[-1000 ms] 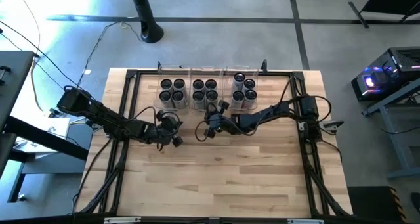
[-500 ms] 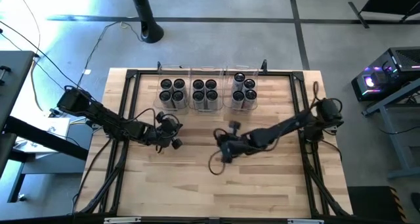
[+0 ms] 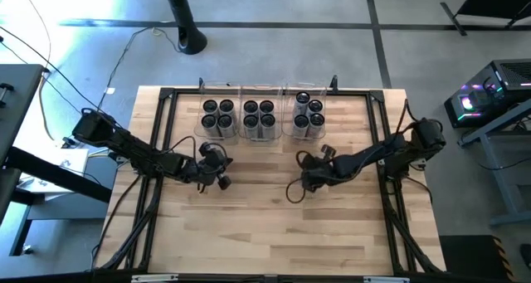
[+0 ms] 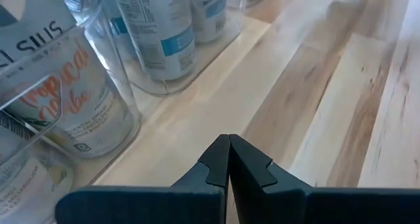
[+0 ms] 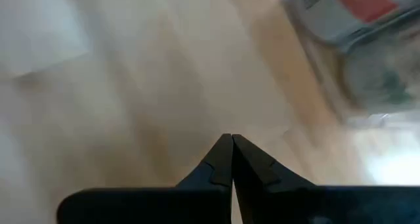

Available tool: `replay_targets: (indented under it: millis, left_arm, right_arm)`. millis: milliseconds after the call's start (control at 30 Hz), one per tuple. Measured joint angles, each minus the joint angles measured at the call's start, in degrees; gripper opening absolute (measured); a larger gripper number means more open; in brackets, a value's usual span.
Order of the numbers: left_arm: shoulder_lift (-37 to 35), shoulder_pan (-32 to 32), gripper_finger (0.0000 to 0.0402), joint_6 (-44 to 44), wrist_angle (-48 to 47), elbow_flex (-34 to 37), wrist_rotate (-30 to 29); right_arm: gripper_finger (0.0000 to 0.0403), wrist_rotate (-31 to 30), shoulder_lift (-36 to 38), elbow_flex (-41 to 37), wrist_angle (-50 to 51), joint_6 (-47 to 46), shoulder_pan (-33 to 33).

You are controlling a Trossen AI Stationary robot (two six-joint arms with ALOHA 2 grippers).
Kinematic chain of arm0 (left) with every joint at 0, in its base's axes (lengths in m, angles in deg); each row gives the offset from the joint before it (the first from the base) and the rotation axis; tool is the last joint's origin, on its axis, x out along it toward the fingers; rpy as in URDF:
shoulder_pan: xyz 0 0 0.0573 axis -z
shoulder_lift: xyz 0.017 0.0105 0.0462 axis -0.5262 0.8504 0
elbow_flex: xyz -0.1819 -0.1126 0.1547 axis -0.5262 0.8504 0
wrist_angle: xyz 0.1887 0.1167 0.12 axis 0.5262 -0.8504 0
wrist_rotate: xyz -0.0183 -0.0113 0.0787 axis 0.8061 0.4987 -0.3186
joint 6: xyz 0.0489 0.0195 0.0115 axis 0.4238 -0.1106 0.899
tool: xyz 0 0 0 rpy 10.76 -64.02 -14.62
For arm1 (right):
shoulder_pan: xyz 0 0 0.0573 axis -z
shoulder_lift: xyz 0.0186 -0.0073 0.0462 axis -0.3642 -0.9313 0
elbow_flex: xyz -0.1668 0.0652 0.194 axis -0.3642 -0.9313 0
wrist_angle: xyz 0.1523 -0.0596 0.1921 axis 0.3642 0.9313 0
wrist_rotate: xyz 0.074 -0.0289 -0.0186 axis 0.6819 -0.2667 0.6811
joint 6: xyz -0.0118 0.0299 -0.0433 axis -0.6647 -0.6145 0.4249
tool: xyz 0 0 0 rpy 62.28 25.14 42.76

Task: Sort soda cans
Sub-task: Adjust the transparent bins

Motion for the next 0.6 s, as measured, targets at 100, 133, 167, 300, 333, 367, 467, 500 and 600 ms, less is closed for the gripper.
replay_targets:
  millis: [100, 133, 167, 300, 333, 367, 467, 500, 600]
  left_arm:
    - [0.0, -0.67, 0.0, 0.05, 0.86, 0.0, 0.02]
    - [0.0, -0.95, 0.0, 0.07, 0.98, 0.0, 0.02]
    - [0.0, -1.06, 0.0, 0.07, 1.0, 0.0, 0.02]
    - [0.0, -1.62, 0.0, 0.26, 0.99, 0.0, 0.04]
    - [0.0, -1.67, 0.0, 0.46, 0.99, 0.0, 0.04]
    - [0.0, -1.67, 0.0, 0.51, 0.98, 0.0, 0.04]
    - [0.0, -1.65, 0.0, 0.57, 0.98, 0.0, 0.07]
    - [0.0, -1.65, 0.0, 0.57, 0.98, 0.0, 0.07]
    - [0.0, -1.65, 0.0, 0.6, 0.96, 0.0, 0.07]
  right_arm:
    - [0.0, -0.93, 0.0, -0.89, -2.54, 3.08, 3.07]
    - [0.0, -1.29, 0.02, -0.89, -2.83, 4.14, 4.05]
    - [0.0, -1.62, 0.04, -0.89, -3.39, 5.21, 4.95]
    - [0.0, -2.16, 0.04, -0.89, -6.61, 9.66, 7.8]
    - [0.0, -2.2, 0.04, -0.89, -7.27, 10.66, 8.35]
    - [0.0, -2.21, 0.04, -0.89, -7.82, 11.64, 8.85]
    - [0.0, -3.38, 0.04, -0.89, -9.17, 13.95, 9.98]
    - [0.0, -4.12, 0.04, -0.89, -9.48, 14.43, 10.23]
    - [0.0, -5.93, 0.04, -0.89, -10.38, 15.91, 10.89]
